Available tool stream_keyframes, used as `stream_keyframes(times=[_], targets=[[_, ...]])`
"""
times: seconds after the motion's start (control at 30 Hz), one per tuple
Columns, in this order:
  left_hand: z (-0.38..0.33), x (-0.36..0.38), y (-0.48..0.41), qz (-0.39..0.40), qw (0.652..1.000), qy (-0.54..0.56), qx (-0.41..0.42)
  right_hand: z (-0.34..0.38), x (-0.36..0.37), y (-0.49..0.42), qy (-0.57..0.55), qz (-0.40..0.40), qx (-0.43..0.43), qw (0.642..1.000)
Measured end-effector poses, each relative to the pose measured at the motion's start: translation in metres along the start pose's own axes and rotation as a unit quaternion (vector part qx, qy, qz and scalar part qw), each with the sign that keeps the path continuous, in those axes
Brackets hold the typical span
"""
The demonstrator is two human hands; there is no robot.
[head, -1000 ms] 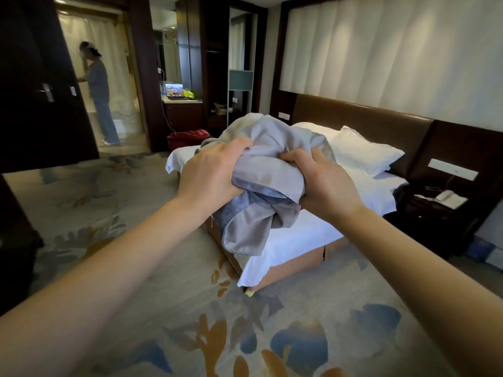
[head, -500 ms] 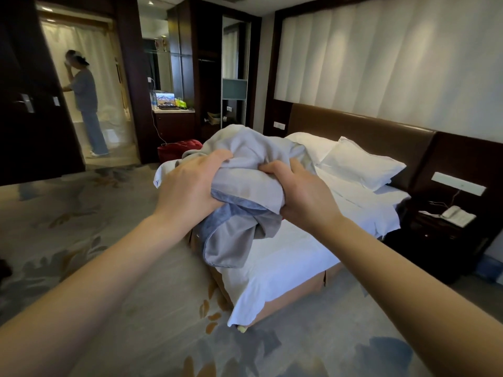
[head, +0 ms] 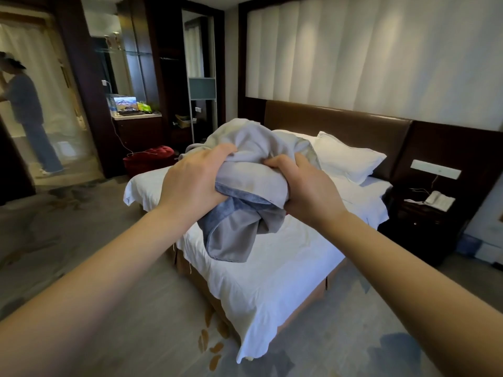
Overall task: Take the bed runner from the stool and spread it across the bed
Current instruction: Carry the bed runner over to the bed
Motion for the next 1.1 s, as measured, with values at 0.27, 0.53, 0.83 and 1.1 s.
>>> stream_keyframes(times=[0.27, 0.53, 0.83, 1.1], targets=[[0.063, 0.057, -0.034, 0.004, 1.0, 0.024, -0.001, -0.018, 0.064, -0.056, 0.004, 0.026, 0.015, 1.0], [0.125, 0.12, -0.084, 0.0, 1.0, 0.029, -0.01, -0.052, 0.129, -0.128, 0.011, 0.036, 0.007, 0.999], [0.178, 0.174, -0.147, -0.008, 1.0, 0.018, -0.005, -0.09, 0.182, -0.206, 0.017, 0.032, 0.002, 0.999], [0.235, 0.215, -0.191, -0.002, 1.0, 0.03, -0.006, -0.106, 0.232, -0.264, 0.025, 0.035, 0.009, 0.999]])
Point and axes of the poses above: each hand's wrist, its own y-axis away from the middle knuckle, its own x-axis out of the palm, z = x × y, the point moved 3 cm from there along -y, towards the middle knuckle, and after that the axes turned 3 degrees about -y, right-handed, at the moved point
